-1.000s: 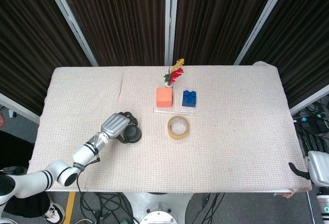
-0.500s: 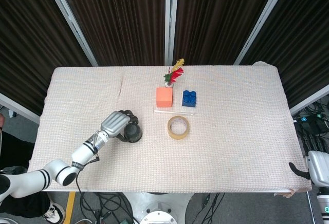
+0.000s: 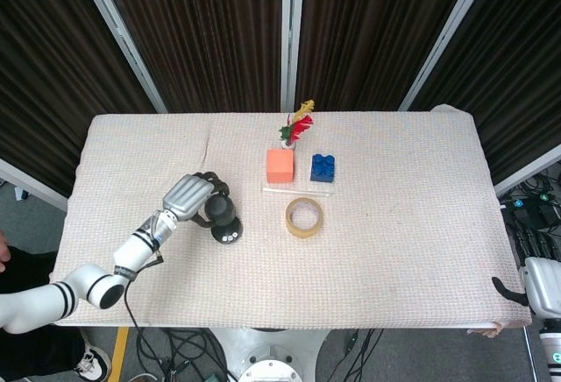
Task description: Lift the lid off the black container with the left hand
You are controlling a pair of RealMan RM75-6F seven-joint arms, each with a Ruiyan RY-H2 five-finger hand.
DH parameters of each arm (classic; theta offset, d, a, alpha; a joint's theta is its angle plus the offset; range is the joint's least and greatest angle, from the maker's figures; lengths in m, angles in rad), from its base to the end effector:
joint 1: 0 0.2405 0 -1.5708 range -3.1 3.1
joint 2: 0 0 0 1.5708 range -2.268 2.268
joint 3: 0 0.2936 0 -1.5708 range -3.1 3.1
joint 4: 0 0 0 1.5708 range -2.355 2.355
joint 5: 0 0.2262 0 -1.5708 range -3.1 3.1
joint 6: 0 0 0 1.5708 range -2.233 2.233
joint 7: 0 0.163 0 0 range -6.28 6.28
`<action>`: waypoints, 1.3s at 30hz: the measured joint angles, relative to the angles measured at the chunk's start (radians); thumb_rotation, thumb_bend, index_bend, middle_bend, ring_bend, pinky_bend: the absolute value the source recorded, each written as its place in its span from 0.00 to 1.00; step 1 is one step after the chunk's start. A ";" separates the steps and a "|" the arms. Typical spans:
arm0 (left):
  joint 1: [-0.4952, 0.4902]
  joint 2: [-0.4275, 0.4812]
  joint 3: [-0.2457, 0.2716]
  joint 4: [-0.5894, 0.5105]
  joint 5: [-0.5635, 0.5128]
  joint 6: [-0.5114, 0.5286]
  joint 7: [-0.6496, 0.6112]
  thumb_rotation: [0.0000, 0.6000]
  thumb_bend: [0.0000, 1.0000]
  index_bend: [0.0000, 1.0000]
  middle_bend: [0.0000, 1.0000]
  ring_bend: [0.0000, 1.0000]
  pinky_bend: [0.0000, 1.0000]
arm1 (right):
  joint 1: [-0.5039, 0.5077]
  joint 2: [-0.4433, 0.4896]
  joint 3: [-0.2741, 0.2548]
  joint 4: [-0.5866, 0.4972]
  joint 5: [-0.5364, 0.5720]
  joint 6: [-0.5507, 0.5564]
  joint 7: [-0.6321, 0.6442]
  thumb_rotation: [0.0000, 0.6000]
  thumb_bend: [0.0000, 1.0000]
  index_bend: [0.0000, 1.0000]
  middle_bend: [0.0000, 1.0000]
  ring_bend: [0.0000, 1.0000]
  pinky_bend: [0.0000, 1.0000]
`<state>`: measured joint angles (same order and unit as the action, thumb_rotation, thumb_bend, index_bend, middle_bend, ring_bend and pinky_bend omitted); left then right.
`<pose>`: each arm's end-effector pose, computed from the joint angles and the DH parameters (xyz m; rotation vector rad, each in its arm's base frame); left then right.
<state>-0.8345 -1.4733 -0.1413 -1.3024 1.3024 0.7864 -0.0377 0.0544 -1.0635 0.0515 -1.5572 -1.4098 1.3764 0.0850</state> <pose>-0.1811 0.4311 -0.0199 -2.0013 -0.9871 -0.9289 -0.3931 -0.1926 0.1798 1.3276 -1.0151 0.7617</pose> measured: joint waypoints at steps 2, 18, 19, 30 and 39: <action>-0.005 -0.005 -0.006 0.034 -0.023 -0.012 0.010 1.00 0.14 0.38 0.35 0.21 0.31 | 0.000 0.000 0.001 0.000 0.001 0.000 0.000 1.00 0.13 0.00 0.00 0.00 0.00; 0.006 -0.042 -0.026 0.203 -0.098 -0.020 0.023 1.00 0.12 0.16 0.09 0.01 0.18 | 0.000 0.003 0.000 0.000 -0.004 0.001 0.009 1.00 0.14 0.00 0.00 0.00 0.00; 0.009 -0.040 -0.028 0.202 -0.097 -0.014 0.020 1.00 0.12 0.16 0.09 0.01 0.18 | -0.001 0.003 0.000 0.000 -0.004 0.002 0.008 1.00 0.14 0.00 0.00 0.00 0.00; 0.079 0.023 -0.036 0.112 -0.114 0.133 0.114 1.00 0.10 0.16 0.09 0.01 0.16 | -0.002 0.004 -0.001 -0.001 -0.011 0.007 0.014 1.00 0.14 0.00 0.00 0.00 0.00; 0.233 0.075 -0.008 -0.022 -0.103 0.400 0.223 1.00 0.01 0.16 0.10 0.01 0.16 | -0.007 0.013 -0.008 -0.002 -0.069 0.050 0.053 1.00 0.14 0.00 0.00 0.00 0.00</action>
<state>-0.6014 -1.3987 -0.1491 -1.3247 1.1990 1.1862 0.1849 0.0470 -1.0502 0.0435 -1.5590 -1.4786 1.4260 0.1383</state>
